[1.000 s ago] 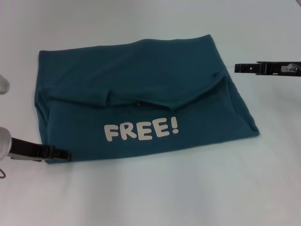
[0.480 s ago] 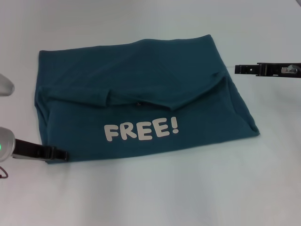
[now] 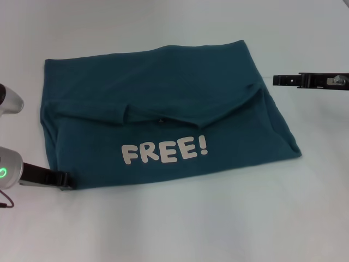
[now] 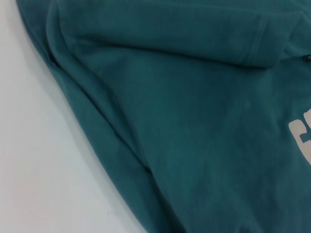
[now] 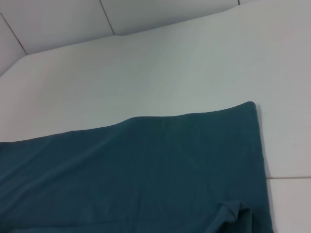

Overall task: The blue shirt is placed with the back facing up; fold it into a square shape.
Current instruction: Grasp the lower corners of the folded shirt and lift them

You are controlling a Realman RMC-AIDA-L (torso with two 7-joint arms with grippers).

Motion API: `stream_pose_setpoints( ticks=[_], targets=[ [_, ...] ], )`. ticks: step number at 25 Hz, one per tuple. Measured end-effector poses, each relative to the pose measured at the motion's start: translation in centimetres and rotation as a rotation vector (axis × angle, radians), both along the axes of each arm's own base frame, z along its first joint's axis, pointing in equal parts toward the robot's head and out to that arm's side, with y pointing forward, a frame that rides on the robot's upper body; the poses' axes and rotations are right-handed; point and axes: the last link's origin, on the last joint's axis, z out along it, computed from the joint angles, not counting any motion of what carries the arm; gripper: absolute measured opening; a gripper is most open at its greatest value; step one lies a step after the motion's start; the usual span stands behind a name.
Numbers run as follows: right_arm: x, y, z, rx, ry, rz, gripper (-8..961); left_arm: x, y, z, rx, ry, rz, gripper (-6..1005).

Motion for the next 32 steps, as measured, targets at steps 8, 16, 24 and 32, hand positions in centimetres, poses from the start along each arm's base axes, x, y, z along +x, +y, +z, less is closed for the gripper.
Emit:
stream_pose_setpoints(
  ticks=[8, 16, 24, 32],
  targets=[
    [0.4, -0.3, -0.1, -0.004, 0.005, -0.009, 917, 0.2, 0.3, -0.7, 0.002, 0.019, -0.022, 82],
    [0.9, -1.7, 1.9, -0.120, -0.059, -0.104, 917, 0.6, 0.4, -0.8, -0.006, 0.018, -0.037, 52],
    [0.9, -3.7, 2.5, -0.259, -0.206, -0.234, 917, 0.6, 0.4, -0.9, -0.015, 0.018, -0.046, 52],
    [1.9, -4.1, -0.6, -0.307, -0.182, -0.259, 911, 0.6, 0.2, -1.1, -0.033, 0.019, -0.045, 53]
  ],
)
